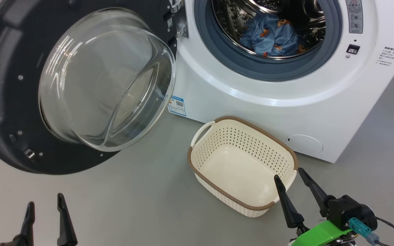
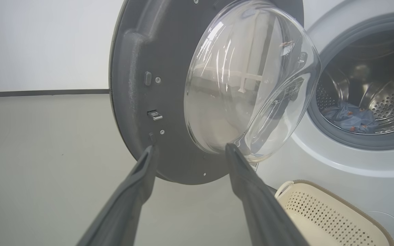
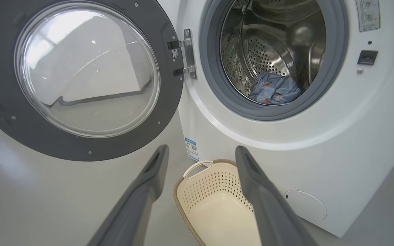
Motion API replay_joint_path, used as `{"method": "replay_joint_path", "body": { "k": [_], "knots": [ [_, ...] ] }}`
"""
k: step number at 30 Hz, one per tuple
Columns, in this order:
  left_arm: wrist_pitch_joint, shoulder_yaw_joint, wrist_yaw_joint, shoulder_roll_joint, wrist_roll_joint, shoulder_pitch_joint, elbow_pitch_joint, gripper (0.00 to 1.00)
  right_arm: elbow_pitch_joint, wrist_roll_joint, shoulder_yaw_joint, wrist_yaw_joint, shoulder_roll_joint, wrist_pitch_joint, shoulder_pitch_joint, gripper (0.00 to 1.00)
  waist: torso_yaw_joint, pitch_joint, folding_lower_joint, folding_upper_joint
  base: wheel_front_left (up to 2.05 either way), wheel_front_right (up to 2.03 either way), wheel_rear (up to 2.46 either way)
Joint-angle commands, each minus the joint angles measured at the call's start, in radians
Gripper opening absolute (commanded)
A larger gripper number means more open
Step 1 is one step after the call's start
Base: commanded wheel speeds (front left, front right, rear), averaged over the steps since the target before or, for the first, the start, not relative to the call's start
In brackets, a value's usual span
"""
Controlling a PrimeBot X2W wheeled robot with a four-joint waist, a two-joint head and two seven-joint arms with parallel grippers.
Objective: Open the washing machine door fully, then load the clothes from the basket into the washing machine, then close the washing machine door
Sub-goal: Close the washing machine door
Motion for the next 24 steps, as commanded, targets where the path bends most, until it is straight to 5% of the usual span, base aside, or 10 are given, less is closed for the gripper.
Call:
{"method": "replay_joint_path", "body": {
  "k": [1, 11, 13, 14, 24],
  "knots": [
    [-0.006, 0.031, 0.005, 0.009, -0.005, -0.017, -0.023, 1.00, -0.025, -0.006, 0.028, 0.006, 0.002, 0.000, -0.036, 1.00, 0.000, 0.003, 0.0000, 0.0000, 0.00, 0.00, 0.00],
    [-0.006, 0.032, 0.004, 0.009, -0.001, -0.018, -0.025, 1.00, -0.021, -0.002, 0.030, 0.006, 0.002, 0.004, -0.036, 1.00, -0.003, 0.006, 0.0000, 0.0000, 0.00, 0.00, 0.00],
    [-0.006, 0.032, 0.001, 0.009, -0.015, -0.018, -0.020, 0.19, -0.021, -0.001, 0.029, 0.006, 0.002, 0.005, -0.037, 1.00, -0.004, 0.007, 0.0000, 0.0000, 0.00, 0.00, 0.00],
    [-0.006, 0.034, -0.001, 0.009, -0.017, -0.020, -0.020, 0.00, -0.021, -0.001, 0.029, 0.006, 0.002, 0.005, -0.037, 1.00, -0.004, 0.008, 0.0000, 0.0000, 0.00, 0.00, 0.00],
    [-0.006, 0.114, -0.067, 0.009, -0.145, -0.058, -0.051, 0.00, -0.024, 0.004, 0.027, 0.006, 0.002, 0.008, -0.040, 1.00, -0.008, 0.020, 0.0000, 0.0000, 0.00, 0.00, 0.00]
  ]
}}
